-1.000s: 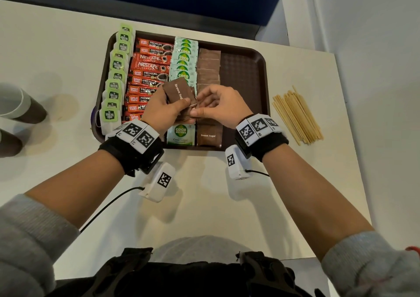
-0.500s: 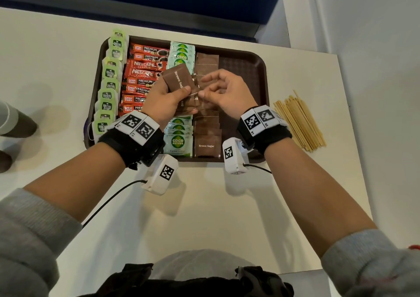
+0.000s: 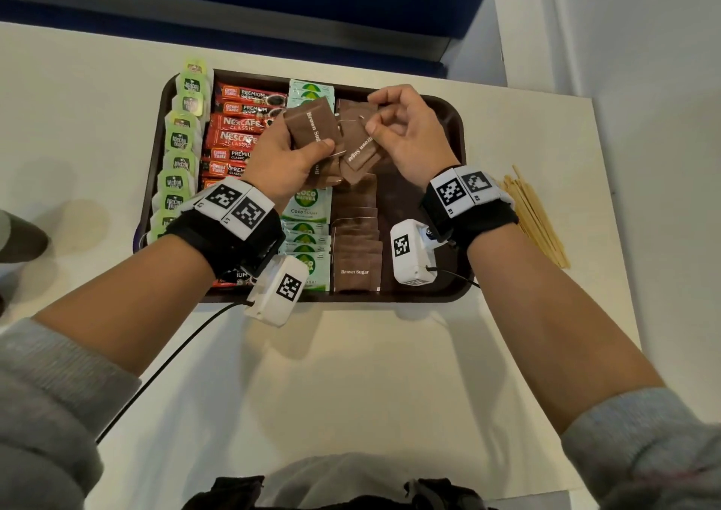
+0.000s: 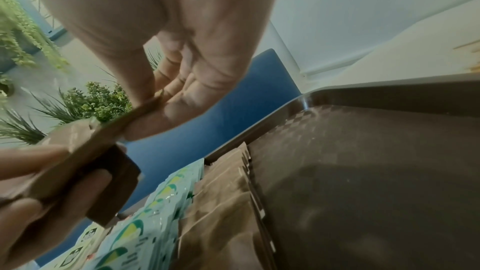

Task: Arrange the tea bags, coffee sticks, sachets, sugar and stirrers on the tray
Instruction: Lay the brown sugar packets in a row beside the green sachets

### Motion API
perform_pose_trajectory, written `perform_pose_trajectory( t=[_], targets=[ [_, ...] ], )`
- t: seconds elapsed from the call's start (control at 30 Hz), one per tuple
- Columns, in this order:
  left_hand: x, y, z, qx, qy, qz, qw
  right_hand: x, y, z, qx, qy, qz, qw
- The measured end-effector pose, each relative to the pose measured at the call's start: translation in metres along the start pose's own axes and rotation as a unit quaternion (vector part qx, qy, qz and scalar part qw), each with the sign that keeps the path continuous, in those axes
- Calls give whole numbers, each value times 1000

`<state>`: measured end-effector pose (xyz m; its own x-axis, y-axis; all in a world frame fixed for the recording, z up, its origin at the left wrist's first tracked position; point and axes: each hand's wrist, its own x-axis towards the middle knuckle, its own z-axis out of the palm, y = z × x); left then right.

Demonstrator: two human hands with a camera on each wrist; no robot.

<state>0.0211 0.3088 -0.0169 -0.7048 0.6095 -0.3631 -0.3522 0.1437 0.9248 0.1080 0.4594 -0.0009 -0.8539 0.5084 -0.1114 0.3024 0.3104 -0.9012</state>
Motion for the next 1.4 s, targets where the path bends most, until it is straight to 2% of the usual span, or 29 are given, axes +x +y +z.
perform_pose_trajectory(
  t=[0.23,0.47,0.6,0.7,0.83,1.03,1.17,1.4],
  targets=[
    [6,2,8,15,-25,7,1000,11,-15,-2,6,-3,-42,999],
    [9,2,9,3,-14,12,1000,11,-7,-4,73,-11,29,997],
    [9,3,10,1,8,19,1000,8,6,-5,12,-33,50,998],
    [10,3,9,6,40,18,999,10,14,-6,43,-50,68,996],
    [14,-3,4,20,63,13,998,25,21,-9,-21,21,51,998],
    [14,2,0,38,61,19,997,57,26,-14,-188,64,34,980],
    [15,5,0,23,54,19,998,76,32,-14,-194,102,54,974],
    [16,9,1,-12,46,19,999,92,33,-6,-226,59,43,971]
  ],
)
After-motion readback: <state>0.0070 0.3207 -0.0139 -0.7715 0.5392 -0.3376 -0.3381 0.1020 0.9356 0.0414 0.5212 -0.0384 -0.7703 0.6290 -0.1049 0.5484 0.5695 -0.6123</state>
